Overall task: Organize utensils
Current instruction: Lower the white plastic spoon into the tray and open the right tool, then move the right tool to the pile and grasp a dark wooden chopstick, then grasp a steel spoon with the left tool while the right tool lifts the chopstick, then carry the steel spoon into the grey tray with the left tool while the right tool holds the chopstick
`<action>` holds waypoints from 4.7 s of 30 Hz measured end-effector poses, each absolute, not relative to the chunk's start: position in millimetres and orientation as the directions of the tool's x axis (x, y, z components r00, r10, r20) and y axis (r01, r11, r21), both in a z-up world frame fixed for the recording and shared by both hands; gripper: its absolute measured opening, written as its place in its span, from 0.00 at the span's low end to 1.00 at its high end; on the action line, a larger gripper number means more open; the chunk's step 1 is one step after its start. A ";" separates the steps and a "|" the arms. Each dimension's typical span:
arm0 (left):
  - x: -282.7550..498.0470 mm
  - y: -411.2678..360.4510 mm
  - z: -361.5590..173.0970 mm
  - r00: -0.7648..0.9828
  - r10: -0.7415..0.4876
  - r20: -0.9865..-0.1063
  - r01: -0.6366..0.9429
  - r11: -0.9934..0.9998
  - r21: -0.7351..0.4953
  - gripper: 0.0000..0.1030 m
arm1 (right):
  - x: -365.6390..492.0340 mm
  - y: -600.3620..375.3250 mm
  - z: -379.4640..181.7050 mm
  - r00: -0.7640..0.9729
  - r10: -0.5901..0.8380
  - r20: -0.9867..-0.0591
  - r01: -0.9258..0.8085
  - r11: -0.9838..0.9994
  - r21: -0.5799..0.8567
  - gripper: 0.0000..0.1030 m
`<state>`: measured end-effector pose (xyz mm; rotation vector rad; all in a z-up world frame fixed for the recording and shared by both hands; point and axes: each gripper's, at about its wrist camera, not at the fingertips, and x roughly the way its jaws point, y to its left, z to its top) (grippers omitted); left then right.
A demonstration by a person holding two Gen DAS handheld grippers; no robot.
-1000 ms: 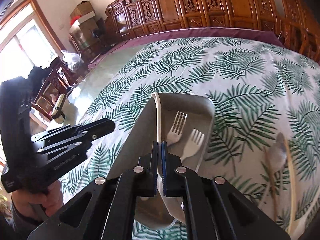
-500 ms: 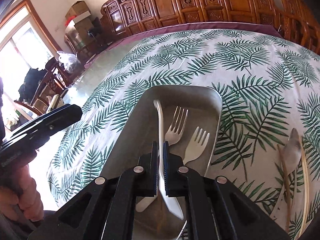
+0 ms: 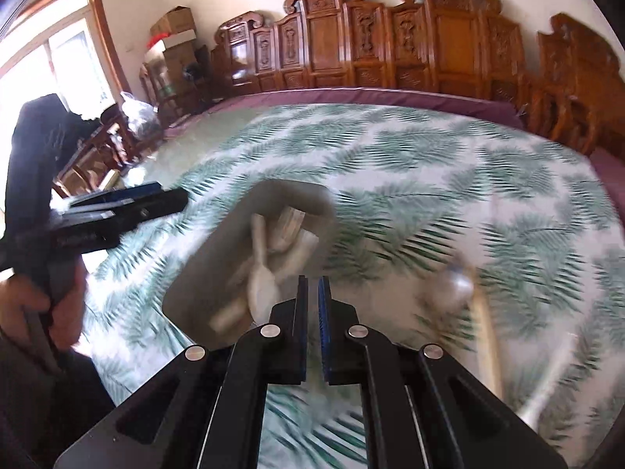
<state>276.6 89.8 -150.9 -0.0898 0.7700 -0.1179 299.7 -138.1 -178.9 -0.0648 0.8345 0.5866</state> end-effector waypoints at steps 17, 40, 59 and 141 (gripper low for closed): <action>264.5 -14.6 -166.8 0.648 -0.226 -0.727 0.236 0.967 -0.091 0.72 | 305.8 -226.0 -234.8 0.514 0.371 -0.774 -0.461 0.880 0.115 0.21; 257.6 -36.7 -185.9 0.613 -0.253 -0.749 0.287 0.954 -0.088 0.72 | 311.1 -196.2 -270.2 0.468 0.296 -0.833 -0.546 0.838 -0.009 0.06; 283.6 -99.6 -215.6 0.535 -0.213 -0.818 0.311 0.949 -0.044 0.54 | 327.5 -259.2 -228.2 0.545 0.382 -0.746 -0.456 0.882 0.119 0.06; 312.9 50.2 -216.0 0.547 -0.102 -0.831 0.096 0.994 -0.059 0.05 | 309.6 -203.9 -216.7 0.516 0.452 -0.728 -0.457 0.864 0.212 0.06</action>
